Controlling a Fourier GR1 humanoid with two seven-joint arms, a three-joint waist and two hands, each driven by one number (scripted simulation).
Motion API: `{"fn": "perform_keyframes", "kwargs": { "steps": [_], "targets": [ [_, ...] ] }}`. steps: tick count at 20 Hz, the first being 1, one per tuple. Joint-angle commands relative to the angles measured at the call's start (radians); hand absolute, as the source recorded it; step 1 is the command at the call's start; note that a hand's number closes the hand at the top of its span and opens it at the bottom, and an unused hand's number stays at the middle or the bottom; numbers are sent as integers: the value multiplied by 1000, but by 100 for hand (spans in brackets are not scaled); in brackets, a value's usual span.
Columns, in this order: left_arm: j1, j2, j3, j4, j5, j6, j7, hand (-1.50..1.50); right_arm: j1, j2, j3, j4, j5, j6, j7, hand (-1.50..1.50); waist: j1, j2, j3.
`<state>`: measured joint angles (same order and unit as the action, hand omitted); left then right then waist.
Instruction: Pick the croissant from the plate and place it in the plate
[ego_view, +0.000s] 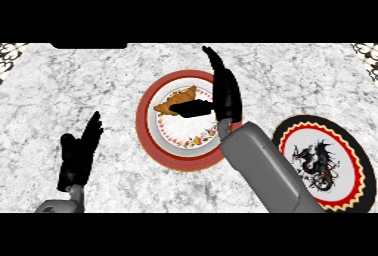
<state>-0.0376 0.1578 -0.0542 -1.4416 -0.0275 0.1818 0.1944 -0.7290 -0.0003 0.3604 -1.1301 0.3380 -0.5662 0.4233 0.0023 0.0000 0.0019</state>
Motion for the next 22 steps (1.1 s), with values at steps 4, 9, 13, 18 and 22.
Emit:
{"fn": "perform_keyframes", "kwargs": {
  "steps": [4, 9, 13, 18, 22],
  "targets": [
    [9, -33, -29, -58, -38, 21, 45, 0, 154, 0, -46, -124, -107, 55, -168, -150, 1, -1, -2],
    [47, -20, 4, -27, -33, -9, -23, 0, 158, 0, -42, -26, -202, 51, -332, -150, 8, 1, -2],
    [8, -47, -23, -93, -61, 5, 85, 0, 218, 0, 30, -107, -145, 25, -293, -150, 3, -1, -2],
    [-45, -26, 60, 51, -15, -49, -12, 0, 169, 0, 72, 64, -204, -67, -375, -150, 5, 2, -2],
    [-52, -31, 52, -2, -37, -34, 51, 0, 198, -10, 11, -16, -92, -22, -259, -150, -2, 0, -2]
  ]
}}
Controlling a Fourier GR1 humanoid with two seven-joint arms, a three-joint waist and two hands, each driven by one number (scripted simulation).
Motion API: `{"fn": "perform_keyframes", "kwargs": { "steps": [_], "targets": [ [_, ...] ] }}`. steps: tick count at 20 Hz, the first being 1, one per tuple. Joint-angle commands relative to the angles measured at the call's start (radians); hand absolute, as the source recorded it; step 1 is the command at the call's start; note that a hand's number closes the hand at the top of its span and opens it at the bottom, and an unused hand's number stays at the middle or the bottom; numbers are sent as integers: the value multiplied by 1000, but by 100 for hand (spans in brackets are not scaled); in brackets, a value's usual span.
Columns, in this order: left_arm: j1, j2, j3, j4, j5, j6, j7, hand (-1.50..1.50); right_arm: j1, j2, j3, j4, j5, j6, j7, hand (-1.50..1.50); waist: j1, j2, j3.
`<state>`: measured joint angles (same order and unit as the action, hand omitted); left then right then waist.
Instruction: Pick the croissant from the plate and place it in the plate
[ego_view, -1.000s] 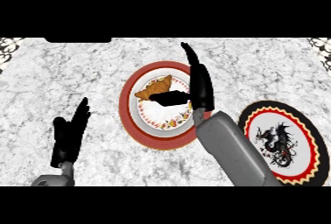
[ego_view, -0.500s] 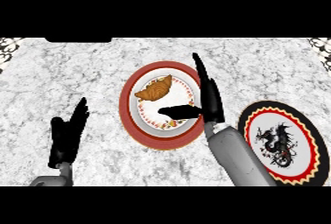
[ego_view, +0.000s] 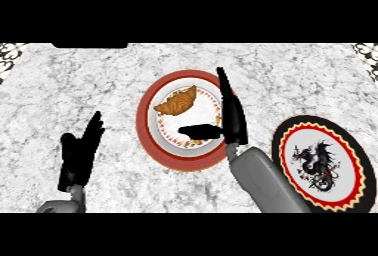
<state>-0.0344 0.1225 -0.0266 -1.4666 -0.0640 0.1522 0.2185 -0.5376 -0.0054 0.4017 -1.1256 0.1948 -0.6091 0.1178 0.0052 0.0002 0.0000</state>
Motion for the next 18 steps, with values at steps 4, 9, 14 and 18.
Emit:
{"fn": "perform_keyframes", "kwargs": {
  "steps": [4, 9, 14, 18],
  "targets": [
    [34, -15, -3, 1, -29, -10, -38, 0, 13, 5, -3, -3, 74, -42, 58, -150, -1, -1, 0],
    [-28, -18, 11, -6, -35, -10, 36, 0, -3, 5, -47, 44, 94, -15, 53, -150, -1, 0, 0],
    [-32, 4, 54, 27, -20, -34, 15, 0, 103, -50, -114, -57, 126, 78, 51, -150, -6, -1, 0],
    [59, -11, 13, -118, -21, -47, 71, 0, 210, -62, -93, -160, 170, 78, 71, -150, -5, -2, 0]
  ]
}}
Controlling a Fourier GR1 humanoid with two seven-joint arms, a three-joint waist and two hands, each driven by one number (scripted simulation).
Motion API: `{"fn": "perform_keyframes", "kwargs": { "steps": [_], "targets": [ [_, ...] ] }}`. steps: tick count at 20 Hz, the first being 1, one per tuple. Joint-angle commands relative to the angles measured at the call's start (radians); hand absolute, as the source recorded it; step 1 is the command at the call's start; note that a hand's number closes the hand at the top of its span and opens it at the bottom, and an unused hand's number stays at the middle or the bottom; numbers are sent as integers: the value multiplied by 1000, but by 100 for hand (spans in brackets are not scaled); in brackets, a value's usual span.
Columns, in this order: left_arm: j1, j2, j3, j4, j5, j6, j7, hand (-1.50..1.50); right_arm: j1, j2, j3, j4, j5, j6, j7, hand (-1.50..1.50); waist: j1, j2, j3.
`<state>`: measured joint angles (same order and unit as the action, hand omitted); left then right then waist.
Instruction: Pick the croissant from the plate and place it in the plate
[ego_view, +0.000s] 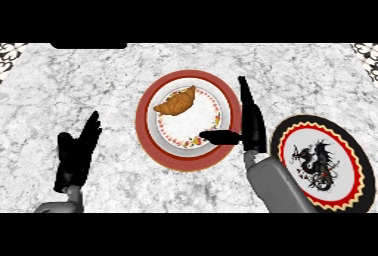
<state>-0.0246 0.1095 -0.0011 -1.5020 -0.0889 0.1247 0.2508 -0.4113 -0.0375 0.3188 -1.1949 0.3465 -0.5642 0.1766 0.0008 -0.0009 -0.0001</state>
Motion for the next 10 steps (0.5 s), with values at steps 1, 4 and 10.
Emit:
{"fn": "perform_keyframes", "kwargs": {
  "steps": [1, 4, 10],
  "targets": [
    [33, -4, 1, -23, -2, -10, 0, 0, 96, -11, -24, -24, 28, 6, -56, -150, 0, 0, 0],
    [32, 11, 29, -5, 17, -37, -25, 0, 49, -25, -91, -15, 15, 53, -45, -150, 1, 1, 0],
    [40, -19, 7, -20, -6, -21, -20, 0, 70, -31, -179, -27, 7, 54, -114, -150, 2, 1, 0]
  ]
}}
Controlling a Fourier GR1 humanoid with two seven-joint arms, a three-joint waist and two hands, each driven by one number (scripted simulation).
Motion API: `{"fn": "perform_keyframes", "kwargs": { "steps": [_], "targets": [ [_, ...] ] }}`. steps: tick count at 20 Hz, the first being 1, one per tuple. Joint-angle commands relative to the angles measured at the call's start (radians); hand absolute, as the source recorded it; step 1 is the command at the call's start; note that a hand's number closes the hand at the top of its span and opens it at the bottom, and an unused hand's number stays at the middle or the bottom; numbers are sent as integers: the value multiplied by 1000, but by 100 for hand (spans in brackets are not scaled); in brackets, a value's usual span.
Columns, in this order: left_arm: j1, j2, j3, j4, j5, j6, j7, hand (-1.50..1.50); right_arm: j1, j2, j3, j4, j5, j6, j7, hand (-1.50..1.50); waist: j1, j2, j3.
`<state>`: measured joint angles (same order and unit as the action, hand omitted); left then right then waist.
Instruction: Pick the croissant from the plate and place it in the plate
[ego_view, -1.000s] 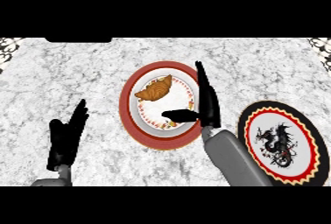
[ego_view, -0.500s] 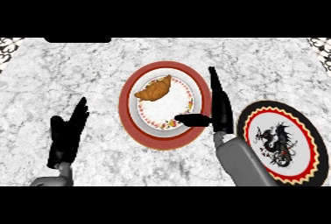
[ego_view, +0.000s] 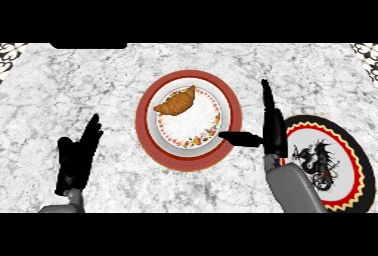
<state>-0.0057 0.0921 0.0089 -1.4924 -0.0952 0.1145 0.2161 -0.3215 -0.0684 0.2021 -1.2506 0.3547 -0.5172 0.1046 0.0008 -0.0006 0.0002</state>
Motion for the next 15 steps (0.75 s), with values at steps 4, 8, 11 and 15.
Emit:
{"fn": "perform_keyframes", "kwargs": {
  "steps": [4, 8, 11, 15],
  "targets": [
    [-39, 1, 17, 32, 0, -17, 9, 0, 44, -19, -87, -19, 7, 20, -38, -150, -1, 0, 0],
    [6, -22, -16, -34, -30, 5, 33, 0, 99, 3, -103, -19, 18, -10, -75, -150, 0, 0, 0],
    [-47, -5, 18, 16, -16, -11, 28, 0, 29, -26, -135, 0, 52, 9, -18, -150, 0, 1, 0],
    [2, -21, -4, -27, -48, 10, 30, 0, 39, -43, -171, 6, 48, 37, -27, -150, 2, 0, 0]
  ]
}}
